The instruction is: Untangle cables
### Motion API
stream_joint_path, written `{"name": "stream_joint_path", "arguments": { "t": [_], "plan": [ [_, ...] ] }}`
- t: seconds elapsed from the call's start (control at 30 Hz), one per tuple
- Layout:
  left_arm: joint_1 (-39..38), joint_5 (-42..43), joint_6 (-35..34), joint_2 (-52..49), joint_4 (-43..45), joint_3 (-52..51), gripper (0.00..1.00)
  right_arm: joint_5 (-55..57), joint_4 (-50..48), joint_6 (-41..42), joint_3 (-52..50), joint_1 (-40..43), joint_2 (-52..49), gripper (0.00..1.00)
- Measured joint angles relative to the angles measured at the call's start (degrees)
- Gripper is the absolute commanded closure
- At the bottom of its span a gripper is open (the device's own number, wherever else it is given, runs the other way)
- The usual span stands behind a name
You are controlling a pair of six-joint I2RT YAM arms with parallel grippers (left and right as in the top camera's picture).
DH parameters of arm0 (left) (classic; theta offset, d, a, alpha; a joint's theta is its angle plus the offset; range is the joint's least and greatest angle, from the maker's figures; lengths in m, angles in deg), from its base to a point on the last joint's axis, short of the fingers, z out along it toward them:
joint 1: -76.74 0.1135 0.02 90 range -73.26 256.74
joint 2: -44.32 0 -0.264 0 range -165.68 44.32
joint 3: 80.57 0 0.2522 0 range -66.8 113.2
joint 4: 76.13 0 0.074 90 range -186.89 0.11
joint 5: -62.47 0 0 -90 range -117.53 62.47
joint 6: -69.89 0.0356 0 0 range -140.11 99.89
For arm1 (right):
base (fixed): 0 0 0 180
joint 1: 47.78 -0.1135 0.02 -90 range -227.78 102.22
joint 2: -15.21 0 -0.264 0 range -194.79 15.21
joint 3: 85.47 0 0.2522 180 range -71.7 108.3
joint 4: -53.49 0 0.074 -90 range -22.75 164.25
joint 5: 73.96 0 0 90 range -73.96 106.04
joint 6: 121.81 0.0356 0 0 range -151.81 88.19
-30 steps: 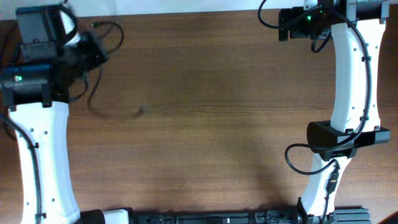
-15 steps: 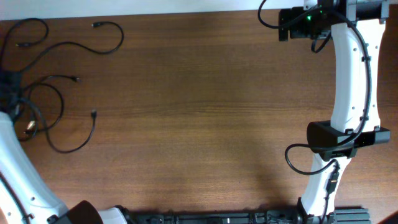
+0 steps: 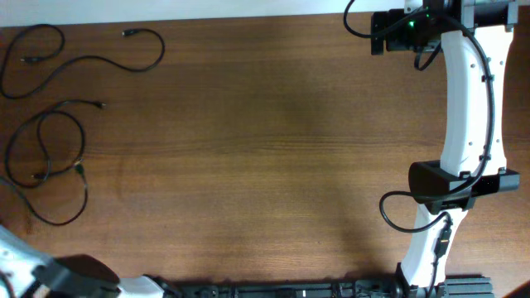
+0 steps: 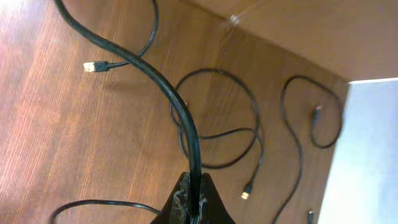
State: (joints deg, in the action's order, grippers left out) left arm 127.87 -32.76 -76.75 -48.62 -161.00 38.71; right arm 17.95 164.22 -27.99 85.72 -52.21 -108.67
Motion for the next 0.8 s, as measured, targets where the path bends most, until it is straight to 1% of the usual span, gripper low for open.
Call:
{"name": "stream_joint_path", "arguments": {
  "t": [0.2, 0.37, 0.5, 0.6, 0.7, 0.8],
  "plan": [
    [0.0, 2.12, 2.69, -8.22, -0.33, -0.48, 1.0, 0.0, 0.0, -0.02, 0.0, 0.0, 0.0, 0.02],
    [0.35, 2.36, 1.31, -13.2, -4.46, -0.7, 1.0, 0.0, 0.0, 0.0, 0.0, 0.0, 0.0, 0.02],
    [1.88, 2.43, 0.55, -15.89, -5.66, -0.79, 1.0, 0.0, 0.0, 0.0, 0.0, 0.0, 0.0, 0.02],
    [3.1, 2.43, 0.2, -16.52, -4.96, -2.58, 1.0, 0.0, 0.0, 0.02, 0.0, 0.0, 0.0, 0.03],
    [4.09, 2.51, 0.02, -16.83, -1.79, -6.62, 1.0, 0.0, 0.0, -0.02, 0.0, 0.0, 0.0, 0.02],
    [4.79, 4.72, 0.07, -18.4, 0.37, -10.25, 0.99, 0.0, 0.0, 0.0, 0.0, 0.0, 0.0, 0.02]
  ]
}}
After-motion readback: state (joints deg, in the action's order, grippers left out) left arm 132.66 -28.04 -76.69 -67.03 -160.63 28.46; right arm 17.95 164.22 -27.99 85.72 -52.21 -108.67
